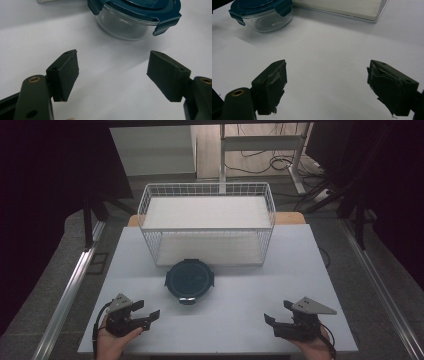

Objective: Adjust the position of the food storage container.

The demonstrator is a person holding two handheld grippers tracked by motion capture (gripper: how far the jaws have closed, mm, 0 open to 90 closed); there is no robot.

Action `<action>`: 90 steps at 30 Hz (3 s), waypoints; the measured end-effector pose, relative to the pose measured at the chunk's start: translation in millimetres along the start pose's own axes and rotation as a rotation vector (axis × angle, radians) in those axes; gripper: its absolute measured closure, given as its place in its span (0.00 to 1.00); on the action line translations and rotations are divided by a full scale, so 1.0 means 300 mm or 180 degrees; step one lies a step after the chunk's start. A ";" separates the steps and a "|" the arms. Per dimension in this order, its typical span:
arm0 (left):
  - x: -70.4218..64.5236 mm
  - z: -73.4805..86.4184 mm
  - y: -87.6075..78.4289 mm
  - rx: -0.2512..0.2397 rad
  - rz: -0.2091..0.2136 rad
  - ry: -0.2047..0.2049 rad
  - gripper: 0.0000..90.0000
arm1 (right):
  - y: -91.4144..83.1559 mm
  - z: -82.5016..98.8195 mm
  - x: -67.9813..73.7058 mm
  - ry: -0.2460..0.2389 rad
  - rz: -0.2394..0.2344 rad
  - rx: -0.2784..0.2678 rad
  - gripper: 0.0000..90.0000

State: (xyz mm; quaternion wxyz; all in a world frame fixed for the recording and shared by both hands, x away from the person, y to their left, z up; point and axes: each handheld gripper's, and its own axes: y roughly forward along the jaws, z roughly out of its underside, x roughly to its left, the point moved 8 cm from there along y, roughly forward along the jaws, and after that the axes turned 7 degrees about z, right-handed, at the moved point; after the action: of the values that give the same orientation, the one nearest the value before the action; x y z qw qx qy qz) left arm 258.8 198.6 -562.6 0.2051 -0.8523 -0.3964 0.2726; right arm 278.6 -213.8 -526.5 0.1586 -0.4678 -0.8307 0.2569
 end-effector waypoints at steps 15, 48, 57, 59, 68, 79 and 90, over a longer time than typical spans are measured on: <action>0.011 -0.016 -0.024 -0.0042 -0.0048 0.0067 0.28 | 0.004 0.005 -0.017 0.0040 0.0104 0.0038 0.20; -0.061 -0.231 0.011 0.0082 -0.0056 0.0312 0.35 | -0.004 0.006 -0.051 0.0180 0.0109 0.0066 0.26; -0.042 -0.308 0.017 0.0061 -0.0123 0.0298 0.45 | -0.004 0.006 -0.065 0.0188 0.0150 0.0069 0.26; -0.034 -0.327 0.022 0.0058 -0.0137 0.0297 0.48 | -0.004 0.010 -0.070 0.0212 0.0174 0.0087 0.26; 0.003 -0.378 0.033 0.0049 -0.0085 0.0273 0.72 | 0.005 0.020 -0.079 0.0226 0.0222 0.0139 0.26; 0.047 -0.423 0.096 0.0150 -0.0068 0.0262 1.00 | 0.012 0.029 -0.080 0.0264 0.0212 0.0168 0.27; 0.138 -0.427 0.251 0.0393 -0.0233 0.0216 1.00 | 0.018 0.036 -0.086 0.0250 0.0238 0.0191 0.27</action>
State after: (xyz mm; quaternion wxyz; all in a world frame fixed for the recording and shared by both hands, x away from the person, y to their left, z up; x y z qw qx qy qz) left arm 403.8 168.9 -519.4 0.2805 -0.8317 -0.4026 0.2597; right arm 290.0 -236.7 -539.0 0.1953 -0.5032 -0.7977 0.2688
